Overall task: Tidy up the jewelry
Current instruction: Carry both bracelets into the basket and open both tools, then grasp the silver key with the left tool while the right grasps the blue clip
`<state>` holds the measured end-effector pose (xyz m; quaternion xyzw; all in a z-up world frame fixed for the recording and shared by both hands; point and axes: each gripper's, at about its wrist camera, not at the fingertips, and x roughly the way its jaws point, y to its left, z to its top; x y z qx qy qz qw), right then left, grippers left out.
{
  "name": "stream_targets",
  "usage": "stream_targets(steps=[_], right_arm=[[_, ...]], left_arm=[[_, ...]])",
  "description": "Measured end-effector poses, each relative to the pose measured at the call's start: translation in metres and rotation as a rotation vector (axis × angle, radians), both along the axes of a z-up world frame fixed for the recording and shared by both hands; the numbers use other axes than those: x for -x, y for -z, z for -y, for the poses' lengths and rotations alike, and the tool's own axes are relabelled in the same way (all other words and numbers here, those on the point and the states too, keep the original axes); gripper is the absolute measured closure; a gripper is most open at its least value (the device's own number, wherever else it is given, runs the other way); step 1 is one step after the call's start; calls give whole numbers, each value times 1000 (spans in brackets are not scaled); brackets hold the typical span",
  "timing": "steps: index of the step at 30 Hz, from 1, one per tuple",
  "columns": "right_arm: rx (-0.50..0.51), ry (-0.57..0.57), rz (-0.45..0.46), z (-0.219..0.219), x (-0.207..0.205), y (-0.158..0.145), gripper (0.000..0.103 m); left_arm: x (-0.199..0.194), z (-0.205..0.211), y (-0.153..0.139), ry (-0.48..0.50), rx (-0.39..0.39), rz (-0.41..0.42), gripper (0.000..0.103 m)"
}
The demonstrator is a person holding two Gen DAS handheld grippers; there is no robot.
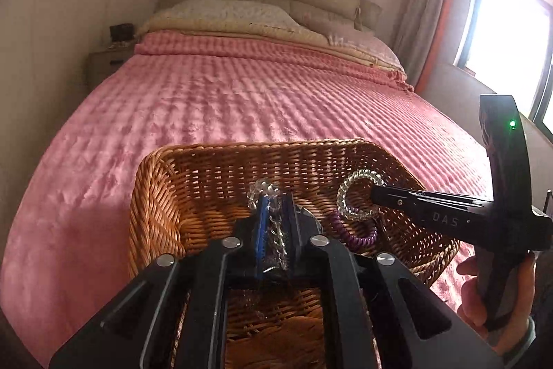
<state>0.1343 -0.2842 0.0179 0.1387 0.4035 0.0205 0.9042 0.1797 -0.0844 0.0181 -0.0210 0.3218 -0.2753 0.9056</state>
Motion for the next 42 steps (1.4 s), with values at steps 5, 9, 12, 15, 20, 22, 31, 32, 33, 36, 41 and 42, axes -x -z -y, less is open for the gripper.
stream_targets(steps=[5,9,12,15,20,22,31,32,33,36,41,42], right_arm=[[-70,-14,22,7,4,-2,74],[-27,-2,74,2,17,-16,74],[0,-4,124,-4,35,-32,74],[57,-10,163,-14,58,-43,74],[130,-61,197,-35,111,-49,74],[133,-78,183,-41,131,-43,74],[126,-124,72,-61,191,8,74],[128,-135,61,-65,196,13,74],[138,-151,45,-69,198,20,74],[176,-175,17,-78,201,31,74],[183,-189,-9,-79,191,35,74],[179,-198,-17,-80,190,37,74]], left_arm=[[8,-3,-4,7,14,18,68],[19,-8,-14,6,37,34,60],[35,-15,-28,11,64,55,59],[56,-24,-39,26,82,74,59],[99,-40,-42,55,102,76,59],[117,-45,-38,67,92,66,59],[162,-49,21,148,-67,-76,59],[165,-46,27,158,-83,-86,59],[165,-44,35,165,-112,-97,59],[159,-37,47,193,-148,-138,59],[152,-21,53,242,-191,-143,59],[150,-18,54,247,-202,-143,59]])
